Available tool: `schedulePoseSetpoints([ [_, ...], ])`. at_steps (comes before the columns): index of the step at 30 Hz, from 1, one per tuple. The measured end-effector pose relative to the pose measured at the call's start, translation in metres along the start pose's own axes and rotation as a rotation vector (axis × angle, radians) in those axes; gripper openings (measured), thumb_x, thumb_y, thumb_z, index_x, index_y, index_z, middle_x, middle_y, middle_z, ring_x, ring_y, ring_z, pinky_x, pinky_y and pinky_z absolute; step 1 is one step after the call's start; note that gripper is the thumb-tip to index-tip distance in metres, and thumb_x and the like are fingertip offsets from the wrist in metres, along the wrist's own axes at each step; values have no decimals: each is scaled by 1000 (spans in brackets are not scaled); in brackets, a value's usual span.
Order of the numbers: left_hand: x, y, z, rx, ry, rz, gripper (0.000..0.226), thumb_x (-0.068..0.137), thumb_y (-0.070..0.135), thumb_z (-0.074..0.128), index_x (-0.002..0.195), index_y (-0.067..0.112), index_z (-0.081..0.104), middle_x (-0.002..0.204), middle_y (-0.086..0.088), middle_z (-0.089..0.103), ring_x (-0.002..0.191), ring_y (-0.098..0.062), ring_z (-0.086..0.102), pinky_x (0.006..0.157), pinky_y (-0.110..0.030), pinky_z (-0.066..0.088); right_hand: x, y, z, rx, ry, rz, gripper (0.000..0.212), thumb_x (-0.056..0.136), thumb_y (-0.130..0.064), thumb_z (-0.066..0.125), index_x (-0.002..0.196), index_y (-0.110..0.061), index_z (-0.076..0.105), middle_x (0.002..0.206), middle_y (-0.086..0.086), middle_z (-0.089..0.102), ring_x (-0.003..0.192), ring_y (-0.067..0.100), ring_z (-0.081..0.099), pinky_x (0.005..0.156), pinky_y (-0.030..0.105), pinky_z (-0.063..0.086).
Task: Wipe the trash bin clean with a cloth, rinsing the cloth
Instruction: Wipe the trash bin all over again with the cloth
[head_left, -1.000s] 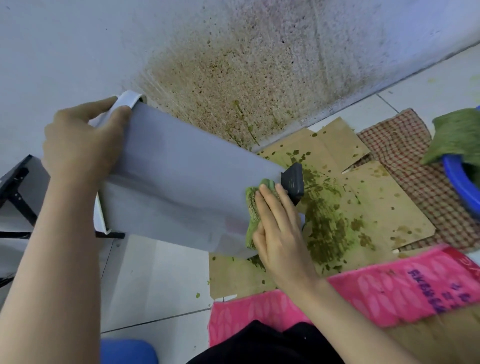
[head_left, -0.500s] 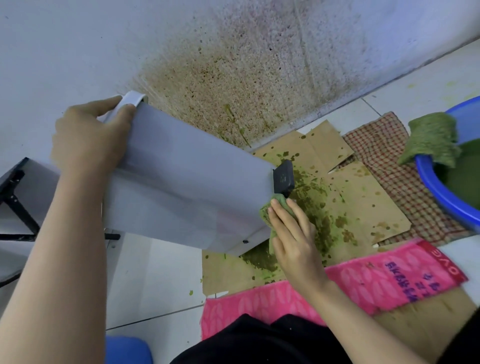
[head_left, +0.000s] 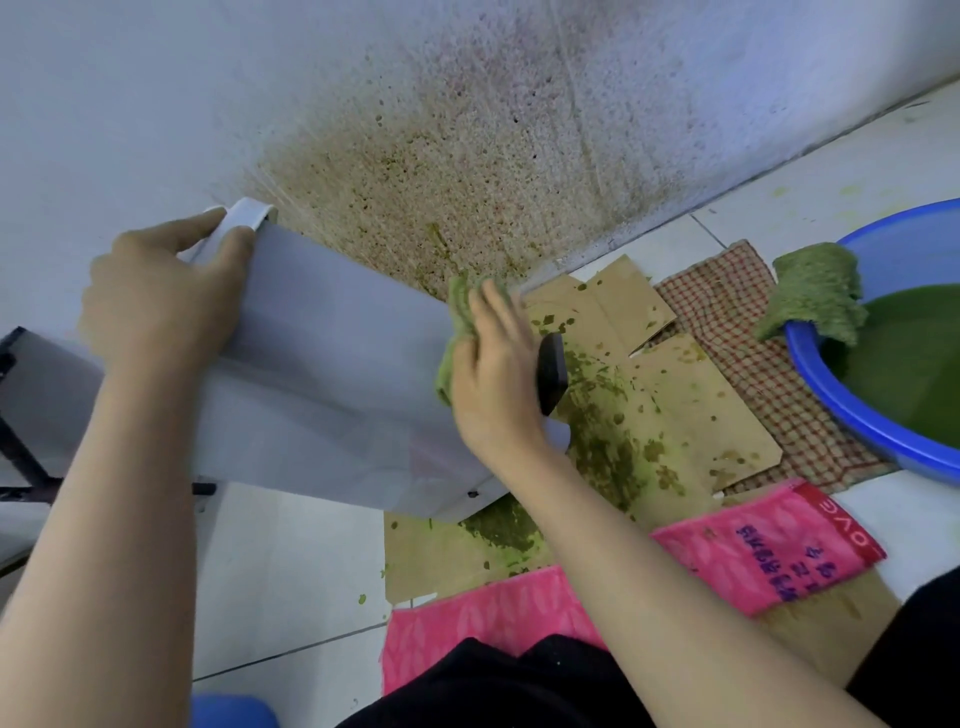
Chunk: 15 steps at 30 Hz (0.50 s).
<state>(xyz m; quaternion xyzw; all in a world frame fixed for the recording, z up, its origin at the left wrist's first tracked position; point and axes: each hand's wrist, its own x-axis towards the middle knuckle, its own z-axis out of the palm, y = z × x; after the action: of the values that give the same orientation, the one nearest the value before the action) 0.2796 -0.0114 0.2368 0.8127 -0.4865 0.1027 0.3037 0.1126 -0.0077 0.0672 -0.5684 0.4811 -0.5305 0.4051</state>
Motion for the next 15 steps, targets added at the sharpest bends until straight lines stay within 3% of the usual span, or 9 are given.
schedulePoseSetpoints([
  [2, -1, -3, 0, 4, 14, 1, 54, 69, 72, 51, 121, 59, 60, 125, 8, 68, 115, -24, 64, 102, -45, 49, 16, 6, 13, -204, -189, 90, 60, 105, -42, 28, 155, -11, 20, 165, 5, 8, 152, 21, -6, 121, 53, -6],
  [4, -2, -6, 0, -2, 34, -6, 55, 70, 75, 52, 121, 58, 60, 124, 9, 69, 114, -23, 64, 102, -45, 49, 19, 13, 16, -265, -238, 140, 67, 103, -50, 24, 156, -11, 14, 165, 8, 2, 152, 23, -8, 120, 48, -6],
  [10, 0, -5, 5, 18, 62, -4, 56, 71, 70, 51, 124, 54, 61, 126, 12, 68, 117, -21, 63, 104, -40, 47, 10, 15, 10, -252, -215, 216, 56, 106, -33, 20, 156, -8, 11, 165, 9, 1, 152, 22, -4, 122, 35, -1],
  [15, 10, -22, 4, -66, 85, -36, 45, 67, 82, 53, 111, 73, 54, 121, 19, 67, 111, -17, 65, 99, -45, 51, -11, 10, 8, -300, -186, 148, 52, 105, -22, 25, 154, -5, 16, 164, 11, 12, 151, 23, 5, 123, 34, 6],
])
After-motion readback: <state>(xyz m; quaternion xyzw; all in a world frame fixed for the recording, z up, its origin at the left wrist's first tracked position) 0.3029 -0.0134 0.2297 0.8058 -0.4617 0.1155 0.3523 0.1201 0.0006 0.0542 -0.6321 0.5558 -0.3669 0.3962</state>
